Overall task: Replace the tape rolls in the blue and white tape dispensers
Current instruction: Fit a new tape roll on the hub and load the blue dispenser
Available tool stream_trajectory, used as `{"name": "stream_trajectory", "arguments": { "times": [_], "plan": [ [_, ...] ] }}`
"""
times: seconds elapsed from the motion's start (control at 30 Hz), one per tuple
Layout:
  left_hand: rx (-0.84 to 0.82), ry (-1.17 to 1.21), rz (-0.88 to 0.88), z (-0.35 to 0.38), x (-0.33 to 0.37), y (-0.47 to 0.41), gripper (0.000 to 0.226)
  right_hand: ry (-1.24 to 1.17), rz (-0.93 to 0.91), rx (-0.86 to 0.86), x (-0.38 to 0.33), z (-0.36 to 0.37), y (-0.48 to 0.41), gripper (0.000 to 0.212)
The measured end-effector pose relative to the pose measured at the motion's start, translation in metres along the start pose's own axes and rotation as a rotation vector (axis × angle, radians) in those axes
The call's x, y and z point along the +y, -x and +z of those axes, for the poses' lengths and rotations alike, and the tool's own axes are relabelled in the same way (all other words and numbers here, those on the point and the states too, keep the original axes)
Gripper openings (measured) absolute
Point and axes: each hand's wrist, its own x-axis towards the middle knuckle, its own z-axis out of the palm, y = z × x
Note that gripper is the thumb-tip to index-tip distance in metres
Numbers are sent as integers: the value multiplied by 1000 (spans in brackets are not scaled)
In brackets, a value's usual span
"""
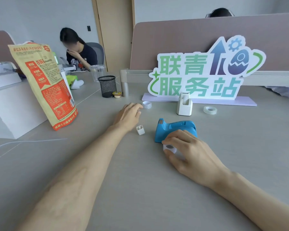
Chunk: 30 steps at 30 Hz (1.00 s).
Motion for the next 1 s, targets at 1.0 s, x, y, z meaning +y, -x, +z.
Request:
{"name": "stream_trajectory", "arguments": {
  "times": [1.0],
  "plan": [
    [137,923,-293,-59,48,106,13,24,44,7,-2,-11,9,17]
  ]
}}
